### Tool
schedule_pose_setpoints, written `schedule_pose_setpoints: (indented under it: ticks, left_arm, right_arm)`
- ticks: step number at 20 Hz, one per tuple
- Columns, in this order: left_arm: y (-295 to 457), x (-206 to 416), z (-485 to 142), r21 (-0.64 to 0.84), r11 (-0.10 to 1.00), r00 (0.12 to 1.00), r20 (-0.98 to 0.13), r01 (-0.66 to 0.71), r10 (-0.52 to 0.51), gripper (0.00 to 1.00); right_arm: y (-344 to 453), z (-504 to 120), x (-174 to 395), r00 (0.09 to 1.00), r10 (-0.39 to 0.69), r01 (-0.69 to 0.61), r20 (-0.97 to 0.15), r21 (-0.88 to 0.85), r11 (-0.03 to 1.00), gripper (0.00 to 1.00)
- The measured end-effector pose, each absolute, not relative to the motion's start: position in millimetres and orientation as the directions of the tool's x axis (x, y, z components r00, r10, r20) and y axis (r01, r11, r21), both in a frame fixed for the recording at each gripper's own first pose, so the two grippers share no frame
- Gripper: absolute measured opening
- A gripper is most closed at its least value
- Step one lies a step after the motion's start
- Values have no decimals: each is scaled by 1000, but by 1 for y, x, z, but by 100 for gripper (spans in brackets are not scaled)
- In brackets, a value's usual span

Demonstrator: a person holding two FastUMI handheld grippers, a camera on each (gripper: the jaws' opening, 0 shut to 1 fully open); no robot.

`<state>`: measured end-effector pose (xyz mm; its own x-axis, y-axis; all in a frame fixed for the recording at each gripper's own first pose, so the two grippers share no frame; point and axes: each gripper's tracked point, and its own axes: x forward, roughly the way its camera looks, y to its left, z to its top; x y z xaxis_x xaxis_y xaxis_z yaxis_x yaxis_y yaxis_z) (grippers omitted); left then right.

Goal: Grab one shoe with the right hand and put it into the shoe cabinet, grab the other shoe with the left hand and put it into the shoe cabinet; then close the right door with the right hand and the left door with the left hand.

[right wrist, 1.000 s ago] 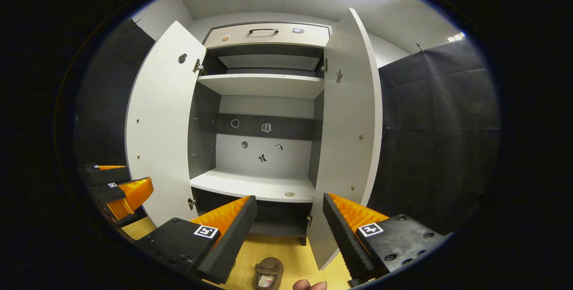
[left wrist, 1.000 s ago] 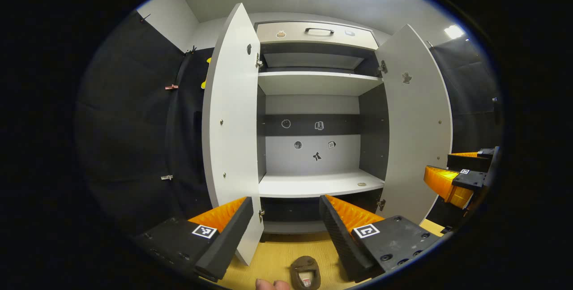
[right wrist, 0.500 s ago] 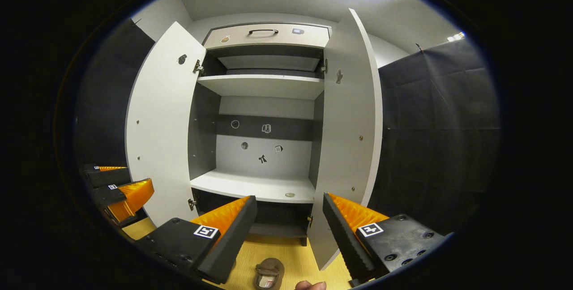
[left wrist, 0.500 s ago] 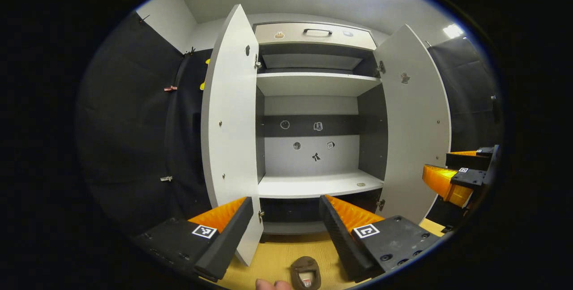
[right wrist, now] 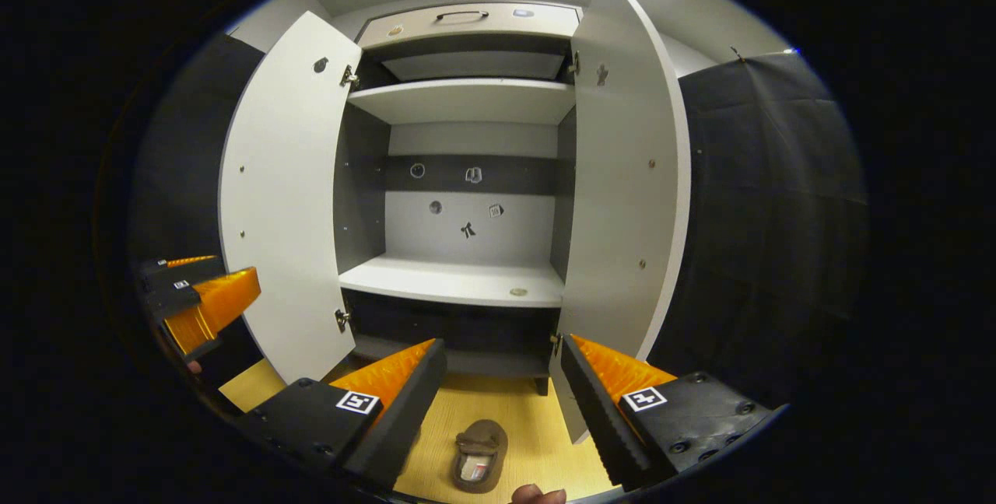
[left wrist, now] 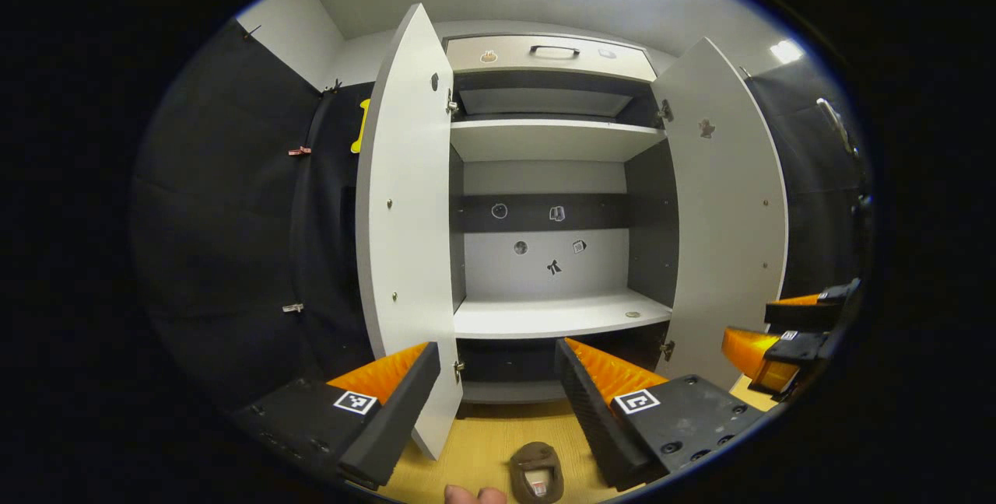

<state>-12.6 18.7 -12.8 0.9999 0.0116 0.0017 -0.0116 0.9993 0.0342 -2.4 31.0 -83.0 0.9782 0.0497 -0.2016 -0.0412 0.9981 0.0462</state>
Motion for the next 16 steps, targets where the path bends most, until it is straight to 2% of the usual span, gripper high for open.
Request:
schedule_pose_setpoints:
  ticks: [8, 16]
  left_arm:
    - [34, -15, -45, 42, 998, 998, -42, -52, 54, 95]
    - [46, -15, -76, 43, 995, 991, -98, -85, 88, 95]
  right_arm:
    - [73, -218, -30, 842, 204, -125, -500, 186, 974, 98]
    - [106, -324, -34, 694, 282, -204, -662, 195, 959, 99]
